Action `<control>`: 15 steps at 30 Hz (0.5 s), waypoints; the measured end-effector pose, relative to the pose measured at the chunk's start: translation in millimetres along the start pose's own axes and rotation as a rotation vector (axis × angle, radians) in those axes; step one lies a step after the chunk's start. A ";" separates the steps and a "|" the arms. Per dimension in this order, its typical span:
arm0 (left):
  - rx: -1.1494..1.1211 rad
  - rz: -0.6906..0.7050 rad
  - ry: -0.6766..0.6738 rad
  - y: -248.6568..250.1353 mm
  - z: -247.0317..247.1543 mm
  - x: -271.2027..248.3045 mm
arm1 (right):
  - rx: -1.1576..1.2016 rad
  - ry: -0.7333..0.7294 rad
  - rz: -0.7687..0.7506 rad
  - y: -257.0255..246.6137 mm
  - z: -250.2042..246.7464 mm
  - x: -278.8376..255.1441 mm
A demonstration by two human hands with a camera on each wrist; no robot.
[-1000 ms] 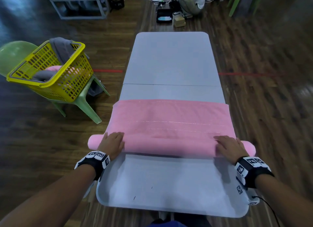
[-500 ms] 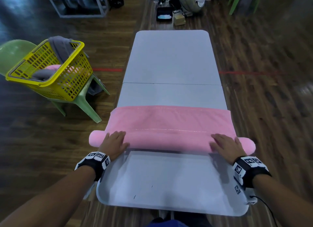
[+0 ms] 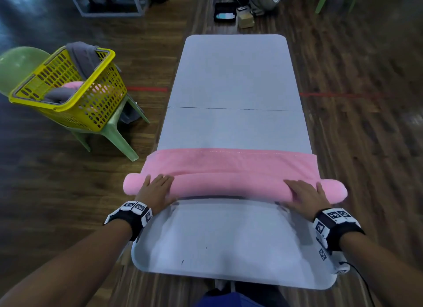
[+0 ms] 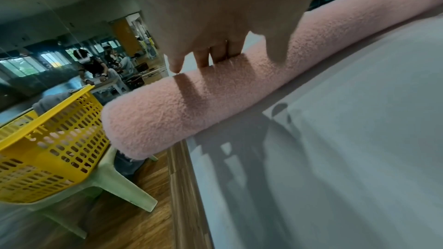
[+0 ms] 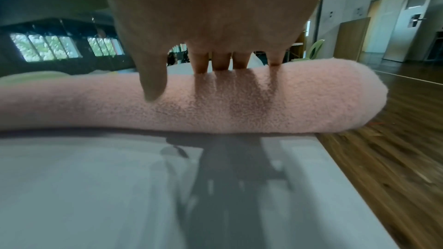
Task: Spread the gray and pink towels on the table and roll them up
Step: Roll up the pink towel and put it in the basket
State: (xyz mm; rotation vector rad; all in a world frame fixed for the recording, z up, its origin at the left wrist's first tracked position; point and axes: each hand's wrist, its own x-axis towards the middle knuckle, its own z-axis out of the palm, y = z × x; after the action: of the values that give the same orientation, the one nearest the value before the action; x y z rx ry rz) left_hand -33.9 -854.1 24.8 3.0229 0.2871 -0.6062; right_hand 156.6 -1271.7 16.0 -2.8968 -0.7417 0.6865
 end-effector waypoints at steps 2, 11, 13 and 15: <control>0.064 0.011 -0.023 -3.2 3.2 0.7 | -0.114 -0.034 -0.037 0.5 3.6 -5.8; -0.133 0.013 0.092 -13.3 -10.5 21.8 | 0.049 0.059 -0.044 7.3 -8.2 10.9; -0.072 0.058 0.060 -15.0 -2.4 18.8 | -0.020 0.003 -0.061 5.8 0.5 4.3; -0.006 0.090 0.015 -15.2 0.6 16.2 | -0.114 -0.049 -0.086 6.0 0.1 1.4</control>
State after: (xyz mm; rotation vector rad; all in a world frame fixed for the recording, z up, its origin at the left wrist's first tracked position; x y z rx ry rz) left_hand -22.3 -836.4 17.8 3.0162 0.1514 -0.5757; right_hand 160.3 -1276.4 14.3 -2.9375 -0.9349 0.7312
